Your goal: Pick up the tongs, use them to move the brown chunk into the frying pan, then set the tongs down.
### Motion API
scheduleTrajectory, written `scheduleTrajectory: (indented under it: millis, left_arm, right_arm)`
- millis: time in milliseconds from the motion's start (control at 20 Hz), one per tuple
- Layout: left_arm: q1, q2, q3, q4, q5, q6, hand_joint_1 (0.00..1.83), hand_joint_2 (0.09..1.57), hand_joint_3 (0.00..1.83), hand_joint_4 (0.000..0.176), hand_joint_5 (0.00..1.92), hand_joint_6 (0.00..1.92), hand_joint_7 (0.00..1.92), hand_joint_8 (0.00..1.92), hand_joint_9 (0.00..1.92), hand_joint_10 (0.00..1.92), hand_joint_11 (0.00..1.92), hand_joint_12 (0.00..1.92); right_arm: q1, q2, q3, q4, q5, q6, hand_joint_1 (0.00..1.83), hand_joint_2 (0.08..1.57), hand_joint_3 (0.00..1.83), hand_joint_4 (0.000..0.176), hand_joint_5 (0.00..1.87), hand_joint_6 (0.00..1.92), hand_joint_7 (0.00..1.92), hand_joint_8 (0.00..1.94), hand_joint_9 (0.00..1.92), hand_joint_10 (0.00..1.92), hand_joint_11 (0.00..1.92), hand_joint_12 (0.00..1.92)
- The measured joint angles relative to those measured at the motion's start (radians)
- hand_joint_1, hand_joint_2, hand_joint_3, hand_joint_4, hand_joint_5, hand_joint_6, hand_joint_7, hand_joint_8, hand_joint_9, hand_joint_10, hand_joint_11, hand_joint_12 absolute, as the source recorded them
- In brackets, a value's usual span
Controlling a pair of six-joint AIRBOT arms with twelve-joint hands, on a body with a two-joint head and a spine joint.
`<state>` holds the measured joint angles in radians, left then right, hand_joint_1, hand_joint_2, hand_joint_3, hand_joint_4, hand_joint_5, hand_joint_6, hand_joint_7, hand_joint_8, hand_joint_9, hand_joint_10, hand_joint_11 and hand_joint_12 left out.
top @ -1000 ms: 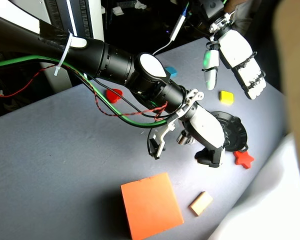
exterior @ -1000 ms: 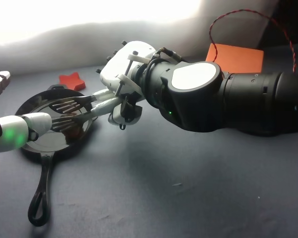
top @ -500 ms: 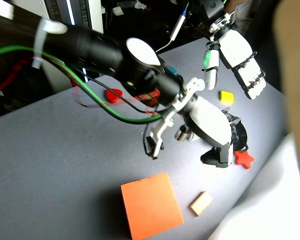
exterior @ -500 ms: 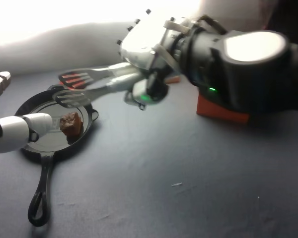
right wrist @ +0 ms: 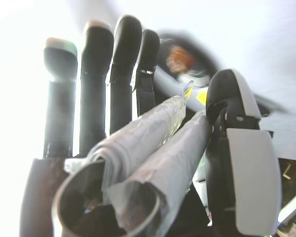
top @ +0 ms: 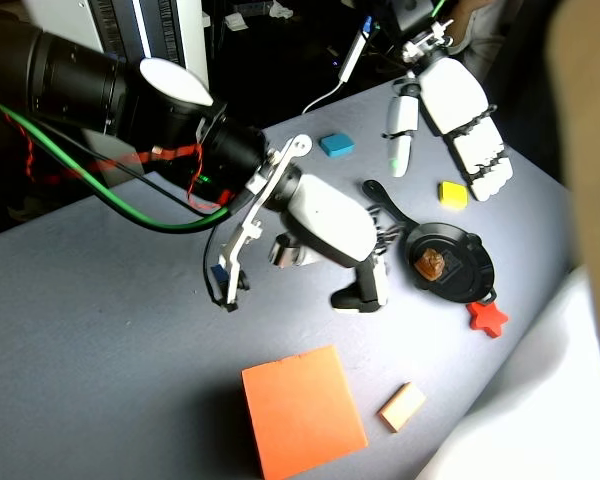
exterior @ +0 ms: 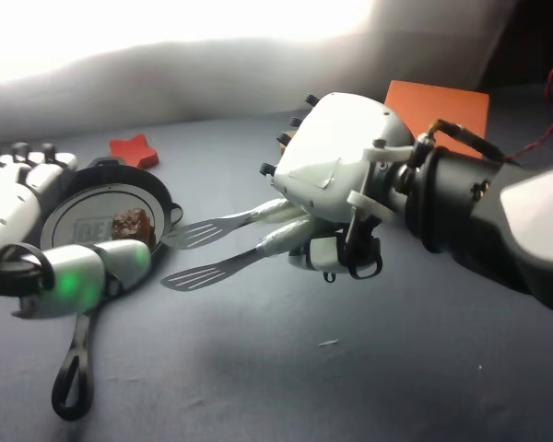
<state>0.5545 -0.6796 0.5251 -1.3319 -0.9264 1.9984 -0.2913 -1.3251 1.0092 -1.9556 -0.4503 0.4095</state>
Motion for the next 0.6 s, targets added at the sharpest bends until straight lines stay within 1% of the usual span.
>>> scheduleTrajectory:
  millis: [150, 300, 400, 500, 600]
  left_arm:
    - [-0.01, -0.021, -0.018, -0.005, -0.001, 0.014, 0.0, 1.18, 0.0, 0.0, 0.0, 0.0, 0.0, 0.0, 0.0, 0.0, 0.0, 0.0]
    - [-0.026, -0.047, -0.027, -0.006, -0.003, 0.032, 0.0, 1.17, 0.0, 0.0, 0.0, 0.0, 0.0, 0.0, 0.0, 0.0, 0.0, 0.0]
    - [-0.026, -0.06, -0.028, -0.003, -0.004, 0.033, 0.0, 1.17, 0.0, 0.0, 0.0, 0.0, 0.0, 0.0, 0.0, 0.0, 0.0, 0.0]
    - [-0.027, -0.065, -0.037, -0.009, -0.004, 0.04, 0.0, 1.18, 0.0, 0.0, 0.0, 0.0, 0.0, 0.0, 0.0, 0.0, 0.0, 0.0]
    - [-0.033, -0.068, -0.04, -0.011, -0.003, 0.048, 0.0, 1.19, 0.01, 0.0, 0.0, 0.0, 0.0, 0.0, 0.0, 0.0, 0.0, 0.0]
  right_arm:
    - [-0.037, -0.014, 0.001, -0.018, -0.003, 0.039, 0.45, 1.26, 0.0, 0.0, 0.68, 0.71, 0.87, 0.92, 0.87, 1.47, 0.7, 1.92]
    - [-0.075, -0.033, 0.0, -0.034, -0.007, 0.041, 0.43, 1.27, 0.0, 0.0, 0.68, 0.72, 0.87, 0.94, 0.88, 1.47, 0.69, 1.92]
    - [-0.095, -0.037, 0.0, -0.036, -0.017, 0.043, 0.42, 1.28, 0.01, 0.0, 0.67, 0.72, 0.86, 0.94, 0.89, 1.48, 0.76, 1.92]
    - [-0.103, -0.036, 0.0, -0.035, -0.025, 0.04, 0.39, 1.29, 0.01, 0.0, 0.64, 0.74, 0.85, 0.96, 0.87, 1.46, 0.72, 1.92]
    - [-0.105, -0.036, 0.001, -0.036, -0.032, 0.041, 0.43, 1.27, 0.0, 0.0, 0.64, 0.7, 0.83, 0.9, 0.82, 1.42, 0.64, 1.92]
